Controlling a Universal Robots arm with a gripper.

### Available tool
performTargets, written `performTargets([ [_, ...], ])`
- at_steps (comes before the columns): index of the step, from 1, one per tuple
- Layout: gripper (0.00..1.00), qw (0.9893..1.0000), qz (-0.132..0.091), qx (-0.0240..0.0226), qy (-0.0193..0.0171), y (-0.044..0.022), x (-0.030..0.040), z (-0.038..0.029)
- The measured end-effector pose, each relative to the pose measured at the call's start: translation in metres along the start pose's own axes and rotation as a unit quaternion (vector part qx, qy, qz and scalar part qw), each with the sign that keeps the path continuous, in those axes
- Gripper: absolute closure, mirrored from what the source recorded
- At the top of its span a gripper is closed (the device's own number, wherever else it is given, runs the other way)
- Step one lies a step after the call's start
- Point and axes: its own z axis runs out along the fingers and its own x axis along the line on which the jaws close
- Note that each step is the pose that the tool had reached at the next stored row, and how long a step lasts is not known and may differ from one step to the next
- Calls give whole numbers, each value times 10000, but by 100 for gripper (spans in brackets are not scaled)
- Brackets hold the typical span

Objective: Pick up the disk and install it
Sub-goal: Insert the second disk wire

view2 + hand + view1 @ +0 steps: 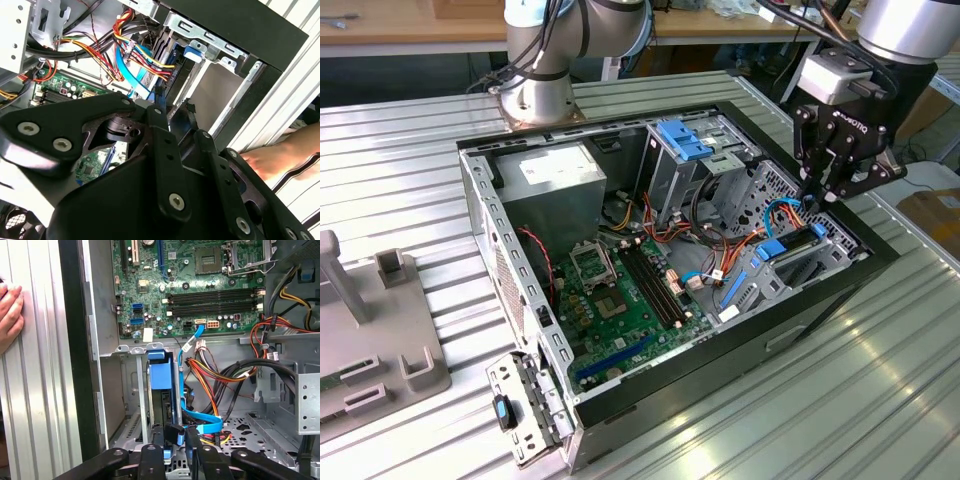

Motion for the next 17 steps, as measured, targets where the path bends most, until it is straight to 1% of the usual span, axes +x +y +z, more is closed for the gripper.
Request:
performTargets([
  [3,70,10000,0,0,-1,0,0,1],
  [4,82,10000,0,0,0,0,0,2],
  [10,84,10000,0,0,-1,0,0,4],
  [11,84,10000,1,-1,-10,0,5,6],
  [13,84,9999,8,-6,-109,0,29,7],
  [15,84,9999,7,-6,-114,-1,30,13],
  [16,84,9999,9,-8,-143,2,41,62],
  [17,84,9998,10,-10,-174,7,45,77],
])
